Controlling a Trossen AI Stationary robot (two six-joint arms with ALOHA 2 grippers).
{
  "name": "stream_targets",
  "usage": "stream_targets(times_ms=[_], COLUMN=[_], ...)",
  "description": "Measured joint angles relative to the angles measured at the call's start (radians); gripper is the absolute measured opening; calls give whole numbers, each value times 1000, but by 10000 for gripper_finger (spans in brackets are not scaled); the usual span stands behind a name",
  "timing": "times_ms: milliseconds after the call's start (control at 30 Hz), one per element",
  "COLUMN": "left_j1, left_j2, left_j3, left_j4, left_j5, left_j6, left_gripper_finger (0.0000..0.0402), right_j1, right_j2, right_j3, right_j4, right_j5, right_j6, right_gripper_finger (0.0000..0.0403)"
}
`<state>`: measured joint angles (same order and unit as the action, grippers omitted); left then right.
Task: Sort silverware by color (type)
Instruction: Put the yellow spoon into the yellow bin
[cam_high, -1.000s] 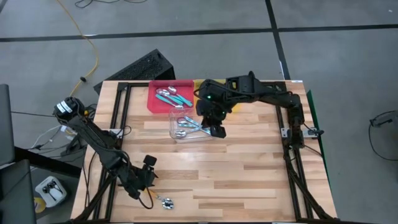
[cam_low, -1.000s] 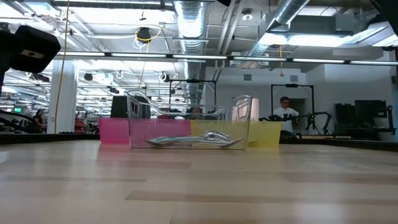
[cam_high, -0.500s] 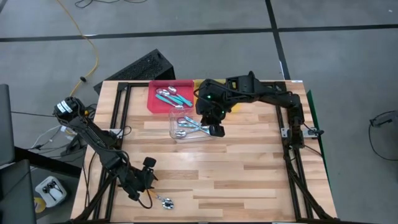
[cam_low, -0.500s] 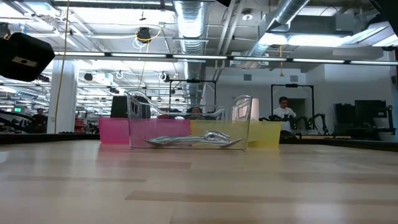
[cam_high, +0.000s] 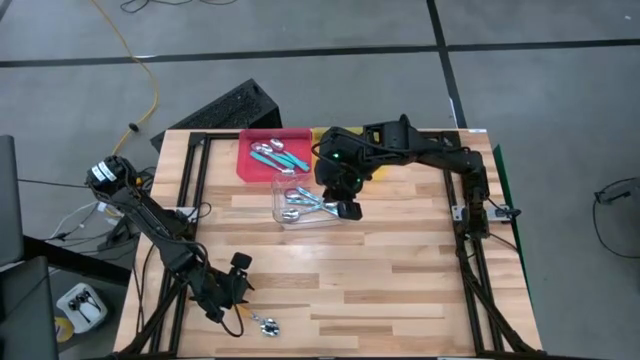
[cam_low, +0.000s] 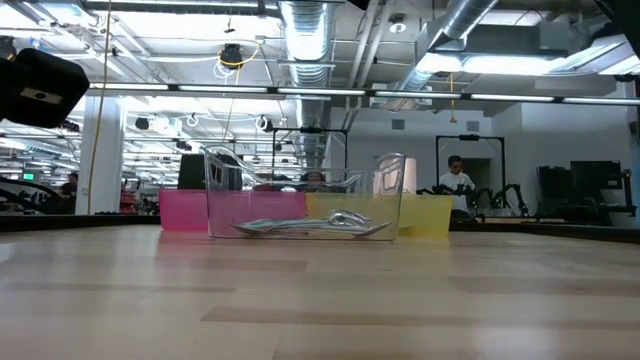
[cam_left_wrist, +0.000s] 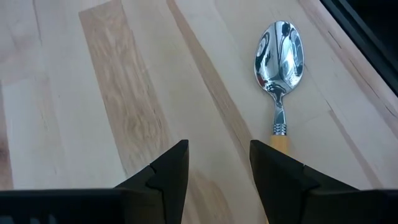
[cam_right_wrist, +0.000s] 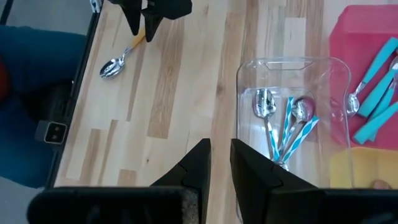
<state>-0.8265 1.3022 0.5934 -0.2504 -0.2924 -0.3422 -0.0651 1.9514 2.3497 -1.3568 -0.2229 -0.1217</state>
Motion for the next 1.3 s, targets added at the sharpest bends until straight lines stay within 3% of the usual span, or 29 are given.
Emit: stream_targets(times_ms=[167, 433, 733, 900, 1300], left_j1=[0, 14, 23, 23, 23], left_j2=[0, 0, 0, 0, 0], left_j3=[0, 0, -1, -1, -1], left_j4=[-1, -7, -13, -12, 7], left_j5=[0, -10, -10, -10, -11], left_j6=[-6, 0, 2, -6, -18], left_gripper_finger=[155, 155, 155, 155, 155], right_j1=[5, 6, -18, -14, -14], right_j2=[-4, -42, -259, -418, -761], right_j3=[0, 1, -58, -239, -871], right_j4=[-75, -213, -185, -92, 337], right_j5=[-1, -5, 10, 11, 18], right_j6=[-86, -88, -66, -24, 78], right_gripper_finger=[87, 87, 87, 87, 87])
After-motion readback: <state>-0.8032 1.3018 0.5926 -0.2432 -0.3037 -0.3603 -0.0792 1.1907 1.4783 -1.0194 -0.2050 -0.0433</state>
